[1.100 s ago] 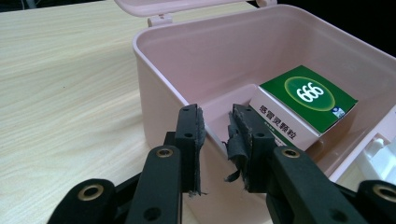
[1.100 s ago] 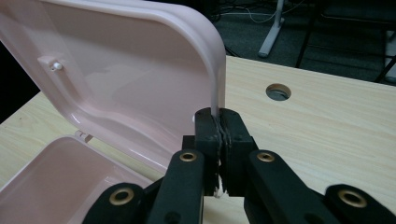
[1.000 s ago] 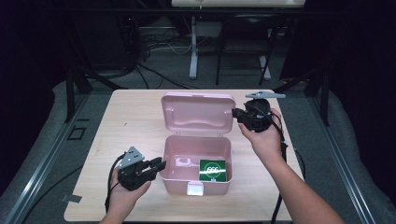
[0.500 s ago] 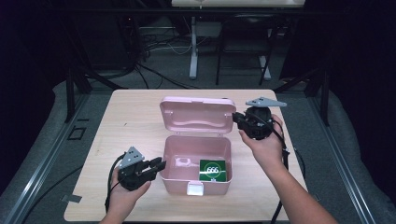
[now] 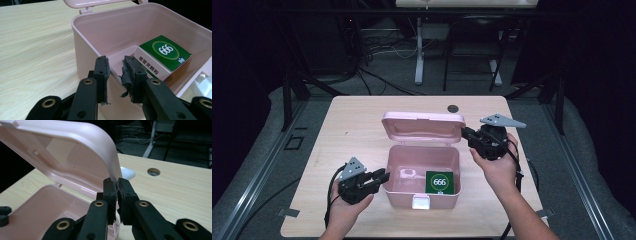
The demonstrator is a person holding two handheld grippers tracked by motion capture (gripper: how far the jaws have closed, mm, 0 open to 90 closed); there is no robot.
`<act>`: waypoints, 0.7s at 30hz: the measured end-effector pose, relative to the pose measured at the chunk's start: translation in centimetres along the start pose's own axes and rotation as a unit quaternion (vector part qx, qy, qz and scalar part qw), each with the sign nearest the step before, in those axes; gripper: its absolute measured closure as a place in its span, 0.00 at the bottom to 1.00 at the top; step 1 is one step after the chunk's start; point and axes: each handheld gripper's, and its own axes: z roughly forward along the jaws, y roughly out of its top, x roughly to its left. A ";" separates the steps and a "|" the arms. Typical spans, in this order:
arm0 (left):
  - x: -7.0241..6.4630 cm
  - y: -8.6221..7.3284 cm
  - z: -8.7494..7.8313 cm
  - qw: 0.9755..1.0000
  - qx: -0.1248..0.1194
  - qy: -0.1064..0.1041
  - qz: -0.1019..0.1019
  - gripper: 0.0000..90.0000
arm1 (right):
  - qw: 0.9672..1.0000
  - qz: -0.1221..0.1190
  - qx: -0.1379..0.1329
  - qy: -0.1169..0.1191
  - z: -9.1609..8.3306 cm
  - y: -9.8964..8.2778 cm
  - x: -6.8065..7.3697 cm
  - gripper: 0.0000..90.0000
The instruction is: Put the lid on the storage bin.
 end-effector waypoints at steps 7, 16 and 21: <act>0.0 0.0 0.0 1.000 0.001 0.000 0.000 0.81 | 1.000 -0.014 -0.014 -0.010 -0.6 -1.0 0.7 0.95; 0.0 0.0 0.0 1.000 0.001 0.002 -0.002 0.81 | 0.999 -0.020 -0.024 -0.014 -1.1 -2.1 1.1 0.95; 0.0 -0.1 0.0 1.000 -0.002 0.001 -0.004 0.81 | 0.999 -0.006 -0.033 -0.004 -1.3 -2.8 1.1 0.95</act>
